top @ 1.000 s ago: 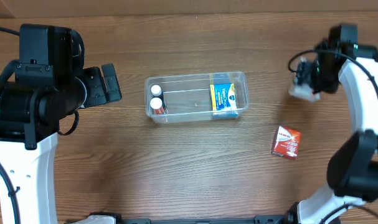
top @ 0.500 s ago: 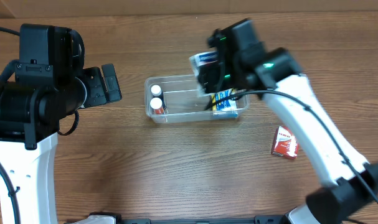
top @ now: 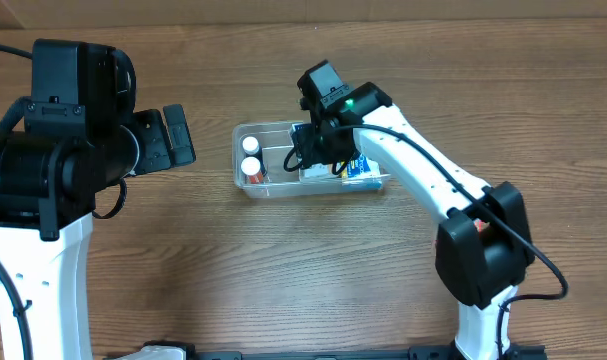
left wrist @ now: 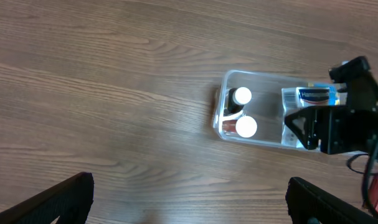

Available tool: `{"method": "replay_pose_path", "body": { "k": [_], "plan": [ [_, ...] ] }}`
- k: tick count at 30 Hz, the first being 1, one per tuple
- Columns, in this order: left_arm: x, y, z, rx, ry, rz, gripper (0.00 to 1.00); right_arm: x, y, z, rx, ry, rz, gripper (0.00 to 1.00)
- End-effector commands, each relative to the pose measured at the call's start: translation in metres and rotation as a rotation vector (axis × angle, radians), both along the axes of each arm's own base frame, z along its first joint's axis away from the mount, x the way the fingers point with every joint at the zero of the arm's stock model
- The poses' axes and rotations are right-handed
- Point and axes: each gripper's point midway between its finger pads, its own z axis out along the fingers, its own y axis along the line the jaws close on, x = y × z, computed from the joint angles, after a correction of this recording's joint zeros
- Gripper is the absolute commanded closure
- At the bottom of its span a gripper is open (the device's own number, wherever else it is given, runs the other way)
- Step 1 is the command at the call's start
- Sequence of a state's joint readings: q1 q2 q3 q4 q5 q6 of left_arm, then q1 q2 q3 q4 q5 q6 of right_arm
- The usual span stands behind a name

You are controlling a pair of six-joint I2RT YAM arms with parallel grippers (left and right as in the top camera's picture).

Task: Pack container
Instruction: 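Place the Hansaplast box in the container's middle and release, then move the right gripper to the red medicine box and grasp it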

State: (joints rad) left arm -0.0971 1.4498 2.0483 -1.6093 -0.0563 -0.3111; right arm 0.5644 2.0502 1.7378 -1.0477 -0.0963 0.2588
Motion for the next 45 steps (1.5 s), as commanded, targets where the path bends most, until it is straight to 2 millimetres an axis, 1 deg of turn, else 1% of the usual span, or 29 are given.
{"method": "replay_pose_path", "body": {
  "k": [1,6,7,9,10,11,13,14,15,16,17,18,19,21,22,23,24,26,27,28,30,33,35,36,38,39,41,42,45],
  "plan": [
    [0.0,0.001,-0.002,0.007,0.009,-0.005,0.0,-0.001,-0.001,-0.011,-0.016,0.019,-0.008,0.33],
    [0.0,0.001,-0.002,0.007,0.008,-0.006,0.0,0.0,-0.001,-0.015,-0.019,0.025,-0.008,0.31],
    [0.0,0.001,-0.002,0.007,0.008,-0.006,0.0,0.0,0.0,-0.015,-0.018,0.022,-0.007,0.24],
    [0.0,0.001,-0.002,0.007,0.008,-0.006,0.0,0.0,0.0,-0.015,-0.019,0.022,-0.007,0.03],
    [0.0,0.001,-0.002,0.007,0.009,-0.005,0.0,0.001,-0.001,-0.014,-0.021,0.02,-0.008,0.0],
    [0.0,0.001,-0.002,0.007,0.009,-0.006,0.0,0.001,-0.002,-0.01,-0.024,0.014,-0.01,0.0],
    [0.0,0.001,-0.002,0.007,0.008,-0.006,0.0,0.004,-0.009,0.004,-0.049,-0.016,-0.022,0.0],
    [0.0,0.001,-0.002,0.007,0.009,-0.006,0.0,0.007,-0.014,0.016,-0.065,-0.044,-0.032,0.0],
    [0.0,0.002,-0.002,0.008,0.009,-0.005,0.0,0.01,-0.019,0.031,-0.077,-0.083,-0.043,0.0],
    [0.0,0.002,-0.002,0.011,0.008,-0.003,0.0,0.015,-0.028,0.057,-0.095,-0.148,-0.063,0.0],
    [0.0,0.002,-0.002,0.01,0.008,-0.004,0.0,0.017,-0.034,0.074,-0.1,-0.187,-0.078,0.0],
    [0.0,0.002,-0.002,0.01,0.009,-0.004,0.0,0.019,-0.042,0.095,-0.103,-0.235,-0.107,0.0],
    [0.0,0.002,-0.002,0.01,0.009,-0.004,0.0,0.02,-0.055,0.117,-0.106,-0.283,-0.163,0.0],
    [0.0,0.002,-0.002,0.012,0.009,-0.005,0.0,0.013,-0.094,0.159,-0.102,-0.353,-0.311,0.0],
    [0.0,0.002,-0.002,0.013,0.009,-0.008,0.0,0.008,-0.113,0.17,-0.099,-0.354,-0.382,0.0],
    [0.0,0.002,-0.002,0.014,0.009,-0.01,0.0,0.001,-0.132,0.178,-0.095,-0.344,-0.453,0.0],
    [0.0,0.002,-0.002,0.014,0.009,-0.009,0.0,-0.01,-0.158,0.185,-0.094,-0.316,-0.554,0.0],
    [0.0,0.002,-0.002,0.014,0.009,-0.01,0.0,-0.03,-0.195,0.188,-0.103,-0.249,-0.662,0.0],
    [0.0,0.002,-0.002,0.014,0.009,-0.01,0.0,-0.041,-0.208,0.188,-0.102,-0.211,-0.693,0.0],
    [0.0,0.002,-0.002,0.014,0.009,-0.01,0.0,-0.051,-0.22,0.189,-0.105,-0.185,-0.72,0.0],
    [0.0,0.002,-0.002,0.014,0.009,-0.01,0.0,-0.071,-0.235,0.194,-0.112,-0.166,-0.754,0.0],
    [0.0,0.002,-0.002,0.014,0.009,-0.01,0.0,-0.1,-0.242,0.204,-0.09,-0.207,-0.762,0.0],
    [0.0,0.002,-0.002,0.014,0.009,-0.01,0.0,-0.116,-0.245,0.203,-0.074,-0.233,-0.765,0.0],
    [0.0,0.002,-0.002,0.014,0.009,-0.01,0.0,-0.122,-0.247,0.197,-0.071,-0.24,-0.77,0.0],
    [0.0,0.002,-0.002,0.014,0.008,-0.01,0.0,-0.128,-0.254,0.174,-0.087,-0.226,-0.78,0.0],
    [0.0,0.002,-0.002,0.014,0.008,-0.01,0.0,-0.129,-0.257,0.157,-0.099,-0.201,-0.768,0.0],
    [0.0,0.002,-0.002,0.014,0.009,-0.01,0.0,-0.124,-0.259,0.114,-0.098,-0.132,-0.692,0.0],
    [0.0,0.002,-0.002,0.014,0.009,-0.01,0.0,-0.119,-0.259,0.088,-0.075,-0.092,-0.649,0.0],
    [0.0,0.002,-0.002,0.014,0.009,-0.01,0.0,-0.114,-0.272,0.046,-0.067,-0.023,-0.627,0.0]
  ]
}}
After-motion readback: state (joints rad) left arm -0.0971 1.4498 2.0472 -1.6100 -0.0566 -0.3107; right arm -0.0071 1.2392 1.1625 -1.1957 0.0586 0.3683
